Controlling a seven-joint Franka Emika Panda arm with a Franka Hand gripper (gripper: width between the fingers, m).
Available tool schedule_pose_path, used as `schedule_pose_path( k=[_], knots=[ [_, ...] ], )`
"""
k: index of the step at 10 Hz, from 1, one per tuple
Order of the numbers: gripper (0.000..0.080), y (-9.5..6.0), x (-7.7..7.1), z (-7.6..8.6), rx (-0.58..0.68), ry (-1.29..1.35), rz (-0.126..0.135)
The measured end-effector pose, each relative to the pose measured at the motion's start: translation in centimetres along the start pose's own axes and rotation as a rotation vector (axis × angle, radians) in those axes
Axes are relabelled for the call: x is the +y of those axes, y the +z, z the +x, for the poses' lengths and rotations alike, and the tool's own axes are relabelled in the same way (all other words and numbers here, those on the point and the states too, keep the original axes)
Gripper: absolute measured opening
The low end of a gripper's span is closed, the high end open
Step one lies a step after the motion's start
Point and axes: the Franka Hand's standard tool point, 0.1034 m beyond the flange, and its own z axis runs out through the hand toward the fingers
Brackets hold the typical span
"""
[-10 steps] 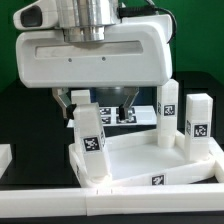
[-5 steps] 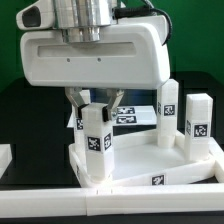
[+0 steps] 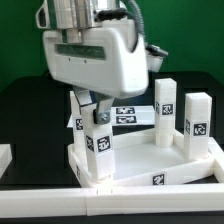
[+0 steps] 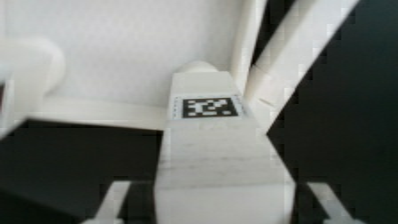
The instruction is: Assemble desk
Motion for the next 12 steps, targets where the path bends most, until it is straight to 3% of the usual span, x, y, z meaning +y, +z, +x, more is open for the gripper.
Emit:
schedule_pose_path(
  k=[2,5,6,7,8,9,11,12],
  knots=[
    [0.0284,0.0,0.05,-0.01,-0.002,0.203,-0.002],
    [0.0284,0.02,0.06,-0.01,-0.002,0.135,-0.003],
    [0.0383,-0.03,-0.03,0.04,-0.002,-0.068,0.002],
    [0.0558,-0.07,-0.11,-0.01,-0.003,-0.259,0.006],
    [0.0558,0.03,0.0,-0.18,-0.013,-0.438,0.004],
    [0.0634,0.06,0.05,-0.06,-0.008,-0.469,0.0],
    [0.0645,0.06,0.06,-0.02,-0.007,-0.581,0.0],
    [0.0648,0.05,-0.07,-0.13,0.003,-0.776,-0.004]
  ],
)
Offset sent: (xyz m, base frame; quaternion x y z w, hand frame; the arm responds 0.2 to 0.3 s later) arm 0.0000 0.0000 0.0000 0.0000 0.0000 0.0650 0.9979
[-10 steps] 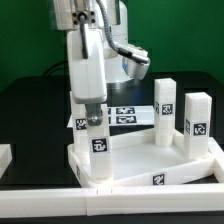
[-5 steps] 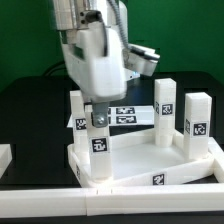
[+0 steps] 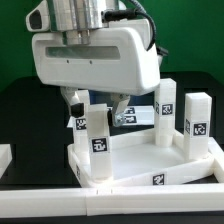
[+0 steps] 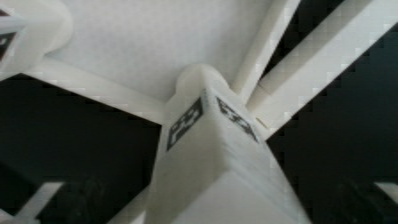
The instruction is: Assemble desk
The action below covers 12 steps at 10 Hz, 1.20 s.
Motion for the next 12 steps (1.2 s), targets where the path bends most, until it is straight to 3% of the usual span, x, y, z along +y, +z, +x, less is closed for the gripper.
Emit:
schedule_pose_path(
  k=[1,3,4,5,6,8,10,11,12],
  knots=[
    [0.0649,0.06,-0.52,-0.13,0.006,-0.123,0.005],
    [0.0649,0.06,-0.31,-0.02,0.006,-0.072,0.003],
    [0.0555,0.06,-0.32,-0.02,0.006,-0.066,0.004],
    [0.0555,0.09,-0.34,-0.05,0.005,0.024,0.005],
    [0.0389,0.09,-0.29,-0.02,0.005,0.09,0.004],
    [0.0388,-0.04,-0.51,-0.18,0.001,0.336,-0.011],
    [0.0388,0.3,-0.74,-0.6,-0.003,0.762,-0.012],
    [0.0287,0.45,-0.54,-0.46,-0.002,0.911,0.011],
    [0.0287,0.46,-0.17,-0.35,-0.006,0.982,0.024]
  ],
)
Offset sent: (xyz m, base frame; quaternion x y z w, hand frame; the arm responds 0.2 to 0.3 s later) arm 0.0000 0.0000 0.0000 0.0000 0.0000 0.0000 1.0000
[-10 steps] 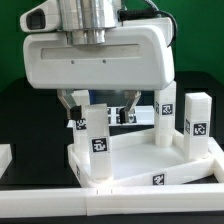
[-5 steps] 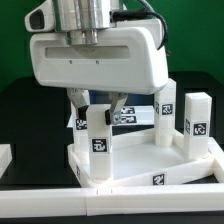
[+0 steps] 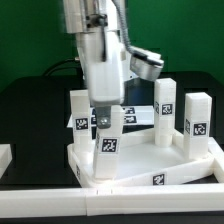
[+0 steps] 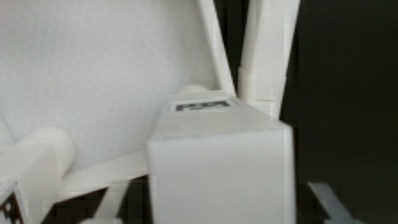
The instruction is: Assemble desk
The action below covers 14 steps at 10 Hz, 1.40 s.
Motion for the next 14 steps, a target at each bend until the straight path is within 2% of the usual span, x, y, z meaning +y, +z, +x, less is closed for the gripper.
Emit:
schedule_pose_path(
  k=[4,7,8,10,11,14],
  knots=[
    [0.0287,0.02,-0.08,-0.21,-0.001,0.246,0.002],
    [0.0295,0.04,-0.07,-0.2,0.0,0.215,0.002],
    [0.0295,0.01,-0.15,-0.08,0.005,0.121,0.004],
    [0.0612,0.03,-0.3,-0.72,-0.004,-0.372,0.009],
    [0.0638,0.12,-0.21,-1.05,-0.006,-0.44,0.007],
    [0.0647,0.14,-0.19,-0.76,-0.002,-0.64,0.006]
  ],
)
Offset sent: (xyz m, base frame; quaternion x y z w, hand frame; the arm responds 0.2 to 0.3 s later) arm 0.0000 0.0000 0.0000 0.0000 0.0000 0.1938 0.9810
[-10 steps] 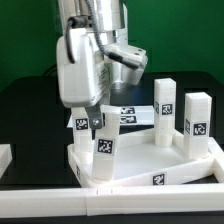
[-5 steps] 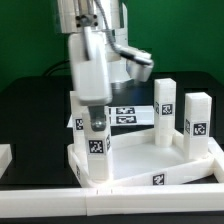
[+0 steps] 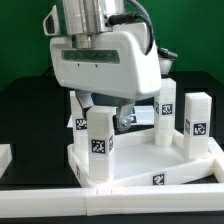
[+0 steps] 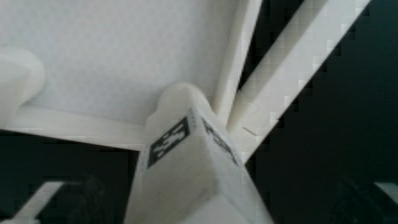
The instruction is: Assemble desk
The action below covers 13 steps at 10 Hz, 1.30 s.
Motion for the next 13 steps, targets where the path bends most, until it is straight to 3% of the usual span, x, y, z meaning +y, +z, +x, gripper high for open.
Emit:
schedule_pose_path(
  k=[1,3,5,7,9,10,13],
  knots=[
    [0.0649,0.11,0.03,0.12,0.018,-0.375,-0.034],
    [0.0623,0.12,0.06,0.17,0.016,-0.401,-0.041],
    [0.0332,0.15,0.07,0.16,0.016,-0.378,-0.041],
    [0.0287,-0.19,0.64,1.06,0.031,-0.027,-0.04],
    [0.0287,0.31,0.61,0.81,0.04,0.396,-0.033],
    [0.0287,0.29,0.84,0.87,0.032,0.496,-0.021],
    [0.0287,0.31,0.85,0.79,0.032,0.659,-0.02]
  ],
)
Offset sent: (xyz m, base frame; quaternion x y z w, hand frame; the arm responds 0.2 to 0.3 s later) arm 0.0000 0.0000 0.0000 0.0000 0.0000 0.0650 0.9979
